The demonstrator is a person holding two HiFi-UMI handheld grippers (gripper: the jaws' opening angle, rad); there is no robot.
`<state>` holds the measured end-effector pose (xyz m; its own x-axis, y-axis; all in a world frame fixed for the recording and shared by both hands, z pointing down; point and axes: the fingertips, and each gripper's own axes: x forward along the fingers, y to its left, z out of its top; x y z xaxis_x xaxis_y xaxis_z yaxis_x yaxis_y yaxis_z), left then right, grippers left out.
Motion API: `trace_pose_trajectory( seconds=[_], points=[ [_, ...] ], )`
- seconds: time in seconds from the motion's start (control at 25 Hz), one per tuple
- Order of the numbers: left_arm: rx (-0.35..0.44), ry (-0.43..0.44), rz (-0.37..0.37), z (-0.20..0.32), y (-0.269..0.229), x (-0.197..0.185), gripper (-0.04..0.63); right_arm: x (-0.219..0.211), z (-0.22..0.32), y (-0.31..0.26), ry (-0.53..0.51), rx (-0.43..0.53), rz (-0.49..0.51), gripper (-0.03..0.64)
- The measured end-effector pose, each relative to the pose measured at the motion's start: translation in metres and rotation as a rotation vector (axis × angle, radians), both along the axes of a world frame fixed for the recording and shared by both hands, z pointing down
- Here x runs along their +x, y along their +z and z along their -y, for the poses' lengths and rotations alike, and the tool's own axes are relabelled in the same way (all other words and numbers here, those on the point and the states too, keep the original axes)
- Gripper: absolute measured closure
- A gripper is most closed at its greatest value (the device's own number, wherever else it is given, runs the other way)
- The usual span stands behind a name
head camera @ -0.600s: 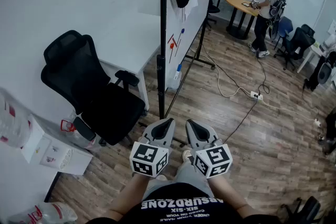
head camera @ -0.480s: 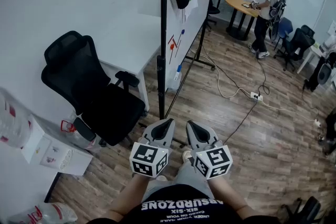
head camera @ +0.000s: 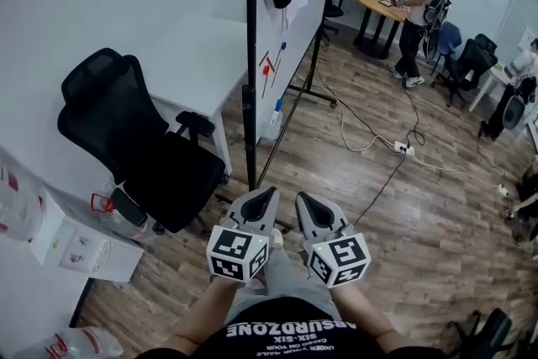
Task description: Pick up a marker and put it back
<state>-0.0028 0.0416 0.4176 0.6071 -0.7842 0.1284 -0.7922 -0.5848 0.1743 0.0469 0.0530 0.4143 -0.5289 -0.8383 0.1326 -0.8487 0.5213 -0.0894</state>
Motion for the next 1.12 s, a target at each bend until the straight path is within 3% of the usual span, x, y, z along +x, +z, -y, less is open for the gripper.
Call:
trace_pose_trajectory(
  seconds=[0.56,1.12],
  points=[
    [0.016,-0.027,0.008,0.064,-0.008,-0.012,0.588,-0.005,0.07,-0.012,-0.007,0.034,-0.003,0.618],
    [0.046,0.013,0.055,0.133,-0.022,-0.004,0.588,0.008,0.146,-0.021,0.026,0.048,0.037,0.618]
  ],
)
